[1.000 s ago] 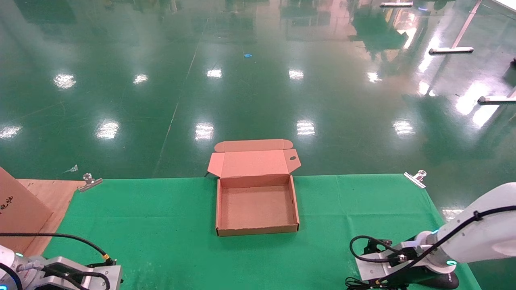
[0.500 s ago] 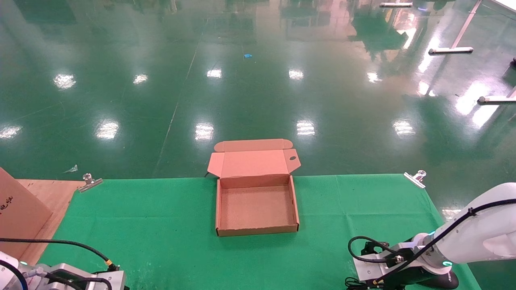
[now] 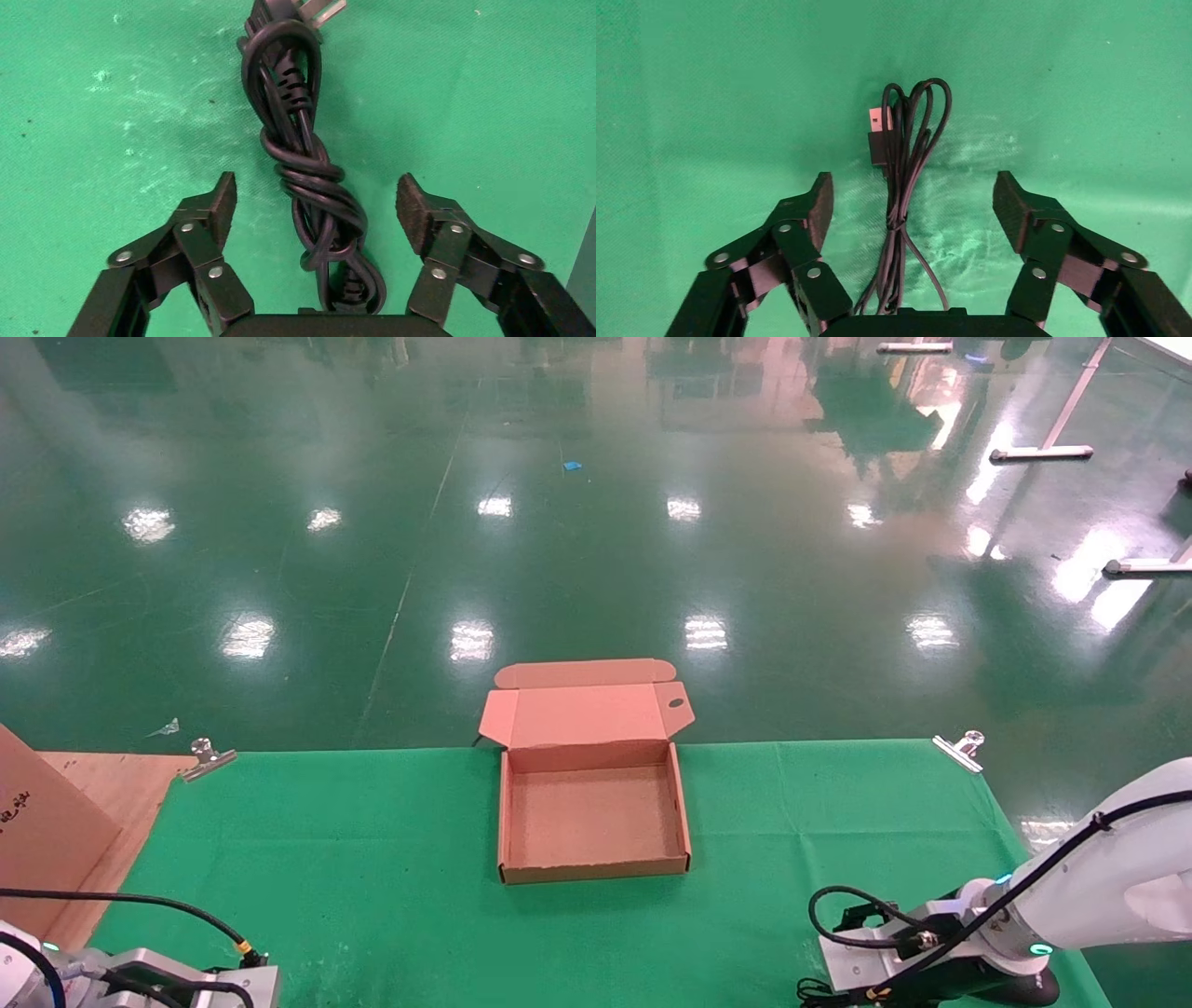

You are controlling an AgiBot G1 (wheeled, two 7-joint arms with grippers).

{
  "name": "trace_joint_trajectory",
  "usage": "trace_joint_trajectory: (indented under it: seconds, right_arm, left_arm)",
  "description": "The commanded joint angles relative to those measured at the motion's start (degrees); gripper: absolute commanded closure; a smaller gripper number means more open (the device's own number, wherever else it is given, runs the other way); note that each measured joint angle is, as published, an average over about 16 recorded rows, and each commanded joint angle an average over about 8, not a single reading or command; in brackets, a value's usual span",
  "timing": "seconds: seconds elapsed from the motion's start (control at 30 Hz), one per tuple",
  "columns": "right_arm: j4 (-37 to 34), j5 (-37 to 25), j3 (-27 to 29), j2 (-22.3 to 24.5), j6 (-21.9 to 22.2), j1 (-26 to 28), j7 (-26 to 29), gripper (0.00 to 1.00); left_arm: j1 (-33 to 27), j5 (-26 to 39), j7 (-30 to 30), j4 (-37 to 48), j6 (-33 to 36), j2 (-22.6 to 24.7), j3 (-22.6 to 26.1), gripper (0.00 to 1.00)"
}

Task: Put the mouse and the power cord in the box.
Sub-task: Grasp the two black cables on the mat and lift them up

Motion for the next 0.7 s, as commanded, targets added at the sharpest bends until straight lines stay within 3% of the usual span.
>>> trace_joint_trajectory:
  seconds: [0.03,0.7]
  right_arm:
    - [-0.71,0.13,0.07,-0.15,0.13,-0.06,-0.58,1.0]
    - [-5.52,1.24,0.84,-1.14,1.29,0.52,-3.51,1.0]
  left_arm:
    - [-0.03,0.02,0.27,0.3,-0.02,0.16,0.03,1.0]
    - [-0.56,-0.12,3.06,4.38,-0.72,1.03,-0.04,1.0]
